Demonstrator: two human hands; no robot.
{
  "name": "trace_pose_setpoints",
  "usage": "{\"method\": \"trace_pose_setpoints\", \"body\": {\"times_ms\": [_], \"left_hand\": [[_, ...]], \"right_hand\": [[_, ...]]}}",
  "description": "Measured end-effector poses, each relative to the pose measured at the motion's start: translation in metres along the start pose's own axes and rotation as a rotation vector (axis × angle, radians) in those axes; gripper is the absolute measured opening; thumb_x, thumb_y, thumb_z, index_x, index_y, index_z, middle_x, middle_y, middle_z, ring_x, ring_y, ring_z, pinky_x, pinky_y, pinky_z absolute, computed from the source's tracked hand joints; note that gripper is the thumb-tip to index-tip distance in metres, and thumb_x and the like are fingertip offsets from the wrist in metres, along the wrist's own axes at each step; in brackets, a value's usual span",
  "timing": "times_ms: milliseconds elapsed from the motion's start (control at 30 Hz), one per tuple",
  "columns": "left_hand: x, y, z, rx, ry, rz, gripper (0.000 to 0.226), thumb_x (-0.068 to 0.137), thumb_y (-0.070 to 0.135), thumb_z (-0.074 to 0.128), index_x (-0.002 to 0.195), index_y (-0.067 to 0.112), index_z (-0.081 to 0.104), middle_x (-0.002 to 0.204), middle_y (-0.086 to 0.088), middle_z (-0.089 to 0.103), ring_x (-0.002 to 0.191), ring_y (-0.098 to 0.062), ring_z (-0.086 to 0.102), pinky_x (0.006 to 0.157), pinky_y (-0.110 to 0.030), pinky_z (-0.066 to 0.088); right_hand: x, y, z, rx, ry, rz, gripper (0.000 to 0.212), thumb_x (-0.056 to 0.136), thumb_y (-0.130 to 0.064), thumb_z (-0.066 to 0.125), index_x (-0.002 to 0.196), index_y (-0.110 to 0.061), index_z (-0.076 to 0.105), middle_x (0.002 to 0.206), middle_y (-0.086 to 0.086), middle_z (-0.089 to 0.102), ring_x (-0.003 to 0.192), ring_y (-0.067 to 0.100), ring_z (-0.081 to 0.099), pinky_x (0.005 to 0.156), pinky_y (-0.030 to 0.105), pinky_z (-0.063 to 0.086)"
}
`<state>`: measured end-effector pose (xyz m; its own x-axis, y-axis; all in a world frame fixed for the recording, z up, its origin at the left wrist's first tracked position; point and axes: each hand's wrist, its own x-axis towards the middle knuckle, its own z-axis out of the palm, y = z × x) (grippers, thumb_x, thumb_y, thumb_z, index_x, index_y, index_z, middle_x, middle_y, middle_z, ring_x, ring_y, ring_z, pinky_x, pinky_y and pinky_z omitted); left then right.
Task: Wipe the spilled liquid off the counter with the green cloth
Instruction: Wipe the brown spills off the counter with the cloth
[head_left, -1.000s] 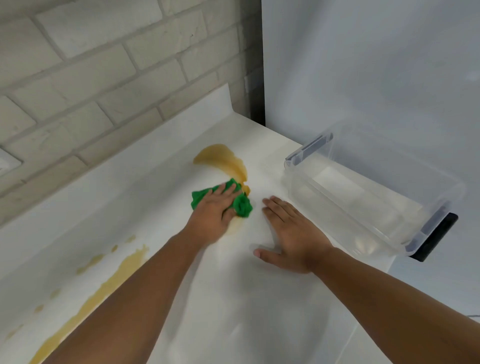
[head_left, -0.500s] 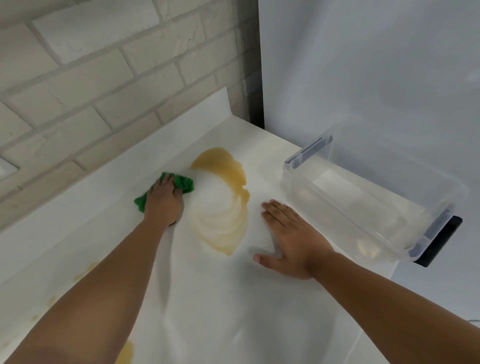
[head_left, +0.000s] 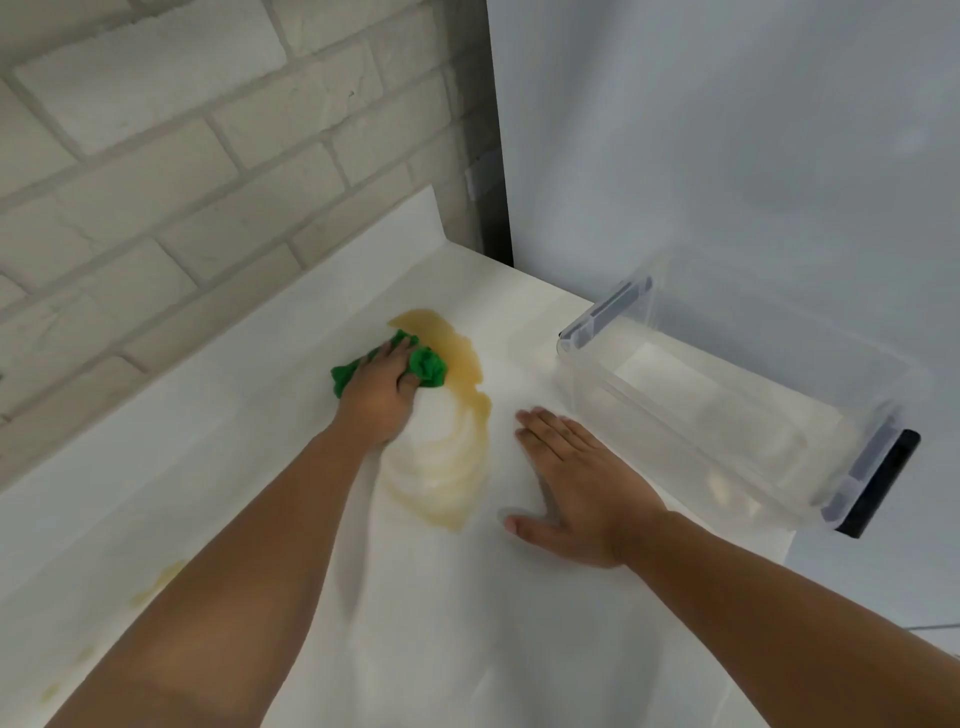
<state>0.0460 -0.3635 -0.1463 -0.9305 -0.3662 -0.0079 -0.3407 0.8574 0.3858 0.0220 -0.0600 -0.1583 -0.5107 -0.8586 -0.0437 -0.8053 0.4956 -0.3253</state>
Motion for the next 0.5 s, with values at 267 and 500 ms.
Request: {"method": "trace_pose_setpoints", "body": {"times_ms": [267, 500], "left_hand": [[-0.065, -0.041, -0.01, -0.028, -0.011, 0.108, 0.055, 0.094, 0.027, 0.042, 0.147, 0.011, 0.043, 0.153, -0.005, 0.04, 0.143, -0.021, 0.033, 0.12, -0.034, 0.02], [0.012, -0.041, -0.011, 0.05, 0.079, -0.274, 0.051, 0.104, 0.023, 0.038, 0.152, 0.008, 0.03, 0.158, -0.015, 0.029, 0.145, -0.032, 0.025, 0.12, -0.042, 0.017]], "right_hand": [[0.002, 0.0, 0.002, -0.013, 0.009, -0.007, 0.1, 0.087, -0.082, 0.024, 0.158, -0.012, 0.013, 0.166, 0.0, 0.001, 0.152, 0.012, -0.008, 0.123, 0.038, 0.008], [0.003, -0.004, -0.003, -0.107, -0.01, -0.025, 0.112, 0.081, -0.09, 0.018, 0.158, -0.01, 0.01, 0.166, 0.005, -0.002, 0.152, 0.018, -0.008, 0.123, 0.041, 0.007]]}}
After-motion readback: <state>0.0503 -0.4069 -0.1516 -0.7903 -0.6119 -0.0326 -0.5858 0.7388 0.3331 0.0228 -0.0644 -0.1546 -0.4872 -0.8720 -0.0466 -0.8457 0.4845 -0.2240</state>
